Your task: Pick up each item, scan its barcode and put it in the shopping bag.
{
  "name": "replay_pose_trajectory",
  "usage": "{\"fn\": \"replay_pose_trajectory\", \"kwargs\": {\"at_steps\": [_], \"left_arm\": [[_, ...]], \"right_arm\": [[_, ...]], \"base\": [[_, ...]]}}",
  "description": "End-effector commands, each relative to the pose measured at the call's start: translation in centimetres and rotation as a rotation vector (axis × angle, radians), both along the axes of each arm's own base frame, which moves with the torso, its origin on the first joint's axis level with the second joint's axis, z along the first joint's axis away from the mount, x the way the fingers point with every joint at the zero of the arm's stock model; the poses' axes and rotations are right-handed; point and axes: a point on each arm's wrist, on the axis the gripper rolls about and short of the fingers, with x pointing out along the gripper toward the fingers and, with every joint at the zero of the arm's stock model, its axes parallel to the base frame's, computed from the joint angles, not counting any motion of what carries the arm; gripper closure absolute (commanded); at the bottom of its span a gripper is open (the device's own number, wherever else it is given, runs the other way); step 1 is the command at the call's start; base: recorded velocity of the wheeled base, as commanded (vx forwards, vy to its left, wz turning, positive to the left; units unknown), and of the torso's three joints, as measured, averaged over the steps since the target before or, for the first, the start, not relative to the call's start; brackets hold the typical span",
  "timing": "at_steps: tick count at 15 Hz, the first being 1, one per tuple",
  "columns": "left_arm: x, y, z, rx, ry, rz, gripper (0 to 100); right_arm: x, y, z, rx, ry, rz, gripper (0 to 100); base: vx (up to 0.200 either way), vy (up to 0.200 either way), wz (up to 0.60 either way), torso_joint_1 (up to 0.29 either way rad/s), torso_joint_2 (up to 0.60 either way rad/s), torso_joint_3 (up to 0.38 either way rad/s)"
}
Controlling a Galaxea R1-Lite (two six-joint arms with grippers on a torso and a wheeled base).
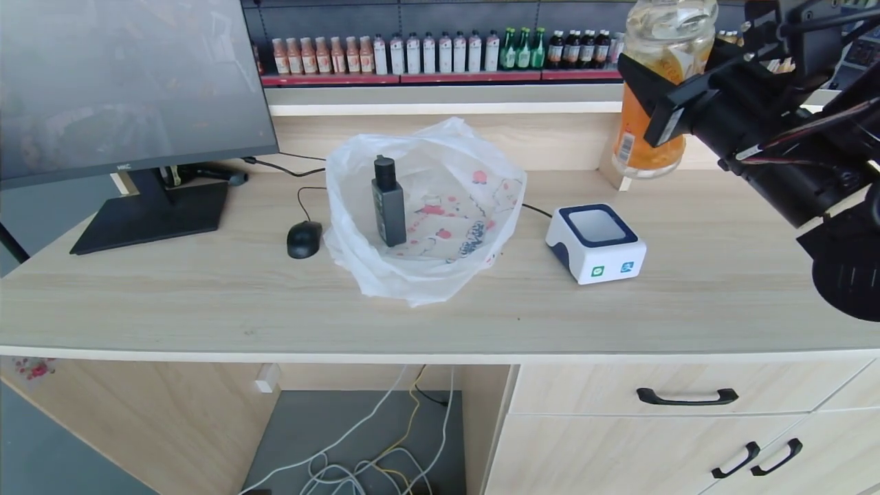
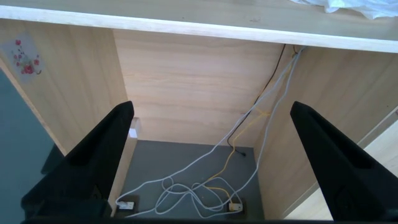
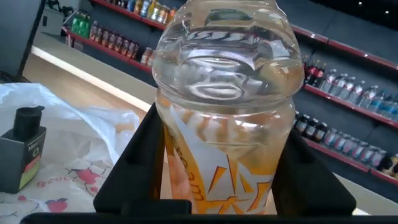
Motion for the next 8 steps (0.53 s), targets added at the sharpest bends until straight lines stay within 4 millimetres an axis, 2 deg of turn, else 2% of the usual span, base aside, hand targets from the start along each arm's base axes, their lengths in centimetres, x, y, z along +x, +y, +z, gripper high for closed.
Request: {"fn": "replay_pose_trajectory", "kwargs": {"at_steps": [1,5,7,8], "left_arm": [[0.0,0.0,0.0,0.000,0.000,0.000,0],[0.0,0.0,0.0,0.000,0.000,0.000,0],[0.0,0.0,0.0,0.000,0.000,0.000,0],[0.0,0.0,0.0,0.000,0.000,0.000,0]], "right_arm": [[0.5,-0.2,0.0,-0.043,-0.014,-0.016,100],[0.5,-0.1,-0.3,-0.233,-0.102,0.003,100],[0.7,-1.1,-0.1,-0.288,-0.140,-0.022,100],[0.7,-1.1,-0.4,-0.363,-0.174,0.026,100]], "base": [[0.000,0.000,0.00,0.000,0.00,0.000],[0.000,0.000,0.00,0.000,0.00,0.000],[0.000,0.000,0.00,0.000,0.00,0.000],[0.000,0.000,0.00,0.000,0.00,0.000]]}}
